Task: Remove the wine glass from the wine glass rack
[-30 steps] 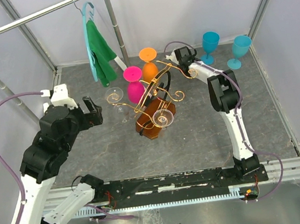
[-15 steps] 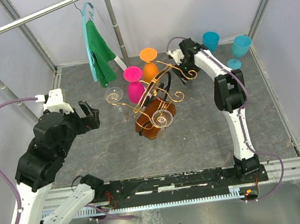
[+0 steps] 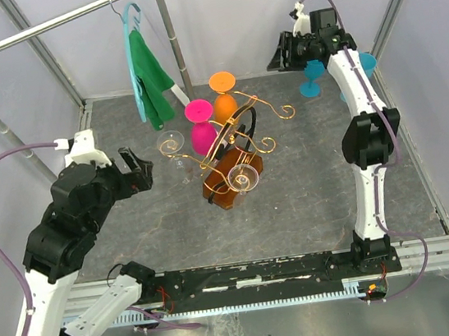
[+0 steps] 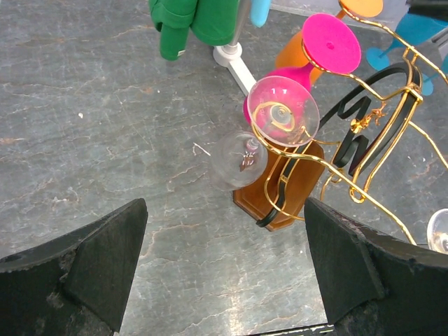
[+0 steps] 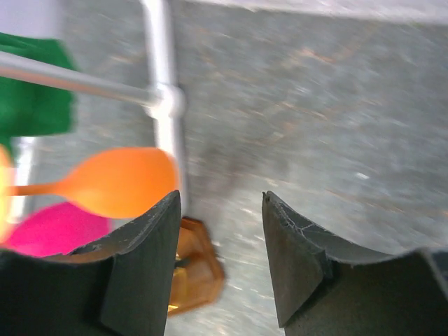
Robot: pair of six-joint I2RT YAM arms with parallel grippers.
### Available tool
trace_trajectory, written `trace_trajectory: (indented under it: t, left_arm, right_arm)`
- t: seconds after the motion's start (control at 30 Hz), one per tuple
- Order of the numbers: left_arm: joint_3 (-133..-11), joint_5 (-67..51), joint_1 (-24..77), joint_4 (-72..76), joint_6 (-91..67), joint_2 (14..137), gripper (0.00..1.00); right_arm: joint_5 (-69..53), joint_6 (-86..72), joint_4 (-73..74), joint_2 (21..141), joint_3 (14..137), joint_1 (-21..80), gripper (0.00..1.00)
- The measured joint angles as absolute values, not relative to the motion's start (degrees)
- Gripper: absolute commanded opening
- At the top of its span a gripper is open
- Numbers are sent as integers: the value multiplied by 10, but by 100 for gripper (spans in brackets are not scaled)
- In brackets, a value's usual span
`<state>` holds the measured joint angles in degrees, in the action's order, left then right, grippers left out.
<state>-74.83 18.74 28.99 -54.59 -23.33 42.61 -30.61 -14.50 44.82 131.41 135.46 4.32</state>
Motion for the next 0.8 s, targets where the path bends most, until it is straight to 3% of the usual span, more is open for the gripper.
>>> trace_trajectory:
  t: [0.4,0.8]
  left_arm:
    - [-752,157,290,-530,-240,469,99]
    - [-752,149,290,-528,-240,463,99]
  right_arm:
    - [-502,-437,262,1294,1321,102,56]
    - [-527,-465,232,1294,1296,134,56]
